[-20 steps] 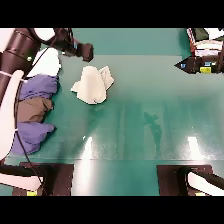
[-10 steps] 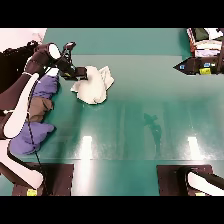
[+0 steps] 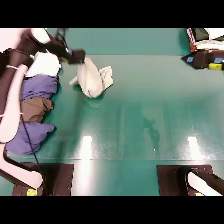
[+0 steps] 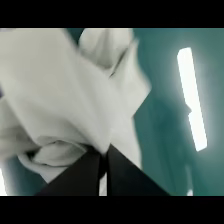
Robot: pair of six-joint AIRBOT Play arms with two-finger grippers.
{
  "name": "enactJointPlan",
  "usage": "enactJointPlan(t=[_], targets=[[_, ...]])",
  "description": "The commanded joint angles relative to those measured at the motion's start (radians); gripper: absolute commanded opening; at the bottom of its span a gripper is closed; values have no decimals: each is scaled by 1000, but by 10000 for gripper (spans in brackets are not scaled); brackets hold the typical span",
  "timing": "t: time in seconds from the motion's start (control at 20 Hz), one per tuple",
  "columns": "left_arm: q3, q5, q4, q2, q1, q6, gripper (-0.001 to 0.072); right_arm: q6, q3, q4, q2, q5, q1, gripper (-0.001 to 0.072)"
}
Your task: Fold the shirts.
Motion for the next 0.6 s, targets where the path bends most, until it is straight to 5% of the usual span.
enactJointPlan(t=[0.0, 0.2, 0.55], targets=[[128, -24, -199, 168, -2, 132, 23, 0, 1, -2, 126, -137, 0, 15], [127, -106, -305, 357, -110, 260, 23, 0, 1, -3, 230, -223, 0, 15], [-132, -126, -218, 343, -375, 343, 25, 0, 1, -9, 244, -199, 0, 15]])
